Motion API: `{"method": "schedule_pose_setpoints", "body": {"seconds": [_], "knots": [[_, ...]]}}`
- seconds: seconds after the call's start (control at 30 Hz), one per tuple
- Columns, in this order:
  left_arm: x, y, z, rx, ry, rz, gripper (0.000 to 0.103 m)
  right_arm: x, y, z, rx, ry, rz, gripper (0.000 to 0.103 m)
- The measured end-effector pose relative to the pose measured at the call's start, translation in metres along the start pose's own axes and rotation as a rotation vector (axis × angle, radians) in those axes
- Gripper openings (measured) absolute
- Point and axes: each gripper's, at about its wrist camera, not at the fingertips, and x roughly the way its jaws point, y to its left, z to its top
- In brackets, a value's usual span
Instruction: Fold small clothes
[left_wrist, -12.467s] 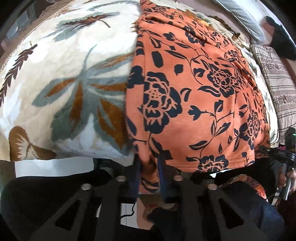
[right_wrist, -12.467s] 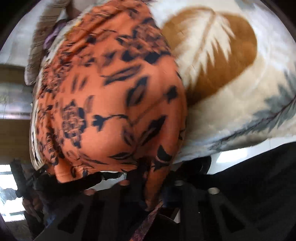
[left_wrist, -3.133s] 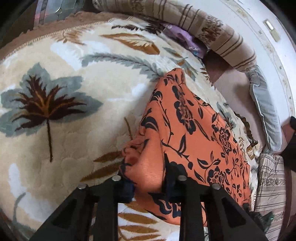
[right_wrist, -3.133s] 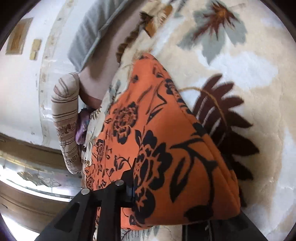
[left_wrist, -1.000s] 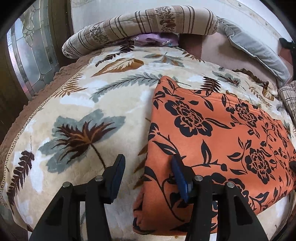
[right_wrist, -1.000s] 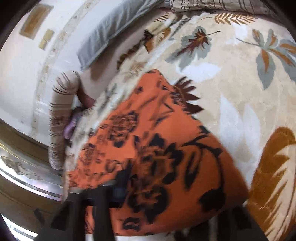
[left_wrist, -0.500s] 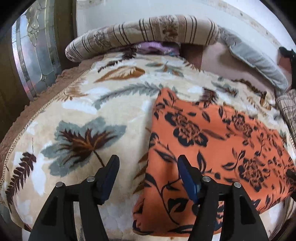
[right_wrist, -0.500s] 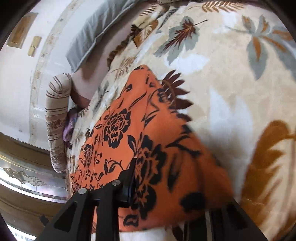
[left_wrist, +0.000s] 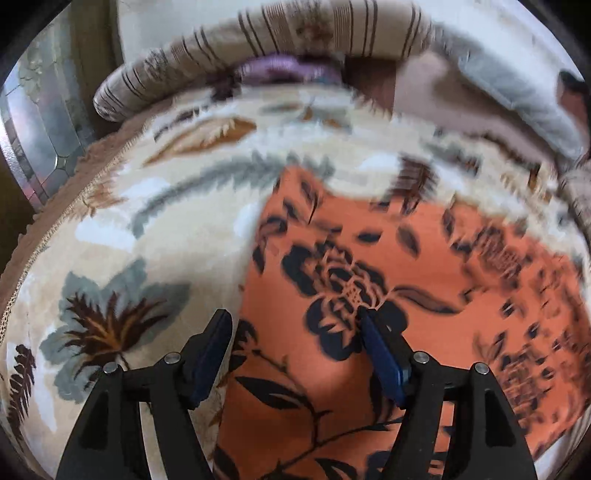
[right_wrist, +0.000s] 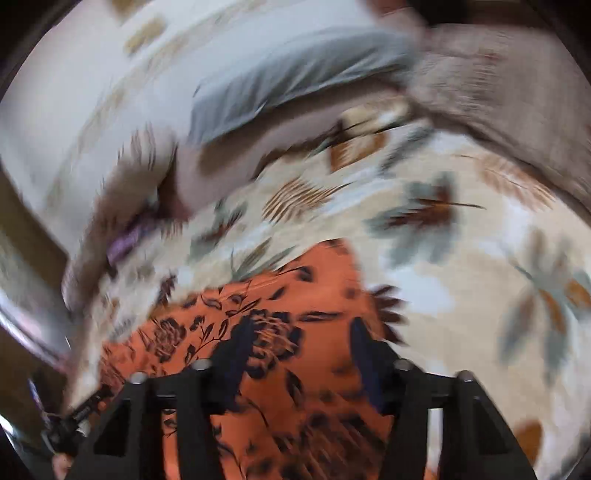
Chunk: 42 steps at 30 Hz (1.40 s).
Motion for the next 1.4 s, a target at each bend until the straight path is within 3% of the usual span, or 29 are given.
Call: {"method": "schedule_pose_setpoints", "body": {"seconds": [0.13, 0.27, 0.33, 0.47, 0.77, 0.8, 0.9, 1.0, 1.17, 1.27, 1.4], "knots": [[0.004, 0.003, 0.000, -0.010, -0.007, 0.001, 0.084, 0.077, 0.004, 0.020, 0.057, 0.159, -0.074, 0.043], [0.009, 0.006, 0.002, -0.035, 0.005, -0.004, 0.090, 0.090, 0.000, 0.028, 0.084, 0.154, -0.057, 0.054], [0.010, 0.007, 0.001, -0.046, 0.009, 0.003, 0.093, 0.081, -0.001, 0.027, 0.075, 0.169, -0.043, 0.055], [0.010, 0.007, -0.002, -0.067, -0.009, 0.025, 0.096, 0.041, -0.014, 0.009, 0.114, 0.116, 0.025, 0.060], [0.000, -0.006, -0.011, -0.009, -0.060, 0.107, 0.097, -0.024, -0.030, -0.056, 0.155, 0.103, 0.214, 0.061], [-0.003, -0.008, -0.013, 0.009, -0.067, 0.120, 0.097, -0.022, -0.037, -0.064, 0.181, 0.130, 0.220, 0.060], [-0.013, -0.016, -0.013, 0.063, -0.059, 0.125, 0.096, -0.023, -0.054, -0.071, 0.238, 0.143, 0.181, 0.030], [-0.026, -0.024, -0.016, 0.125, -0.072, 0.101, 0.096, -0.043, -0.066, -0.070, 0.328, 0.086, 0.260, 0.031], [-0.046, -0.028, -0.018, 0.150, -0.144, 0.120, 0.096, -0.081, -0.075, -0.081, 0.357, 0.017, 0.336, 0.031], [-0.031, -0.026, -0.017, 0.148, -0.062, 0.129, 0.096, -0.077, -0.073, -0.088, 0.320, 0.054, 0.267, 0.031], [-0.021, -0.018, -0.019, 0.122, -0.002, 0.104, 0.097, -0.045, -0.087, -0.103, 0.403, 0.181, 0.198, 0.029]]}}
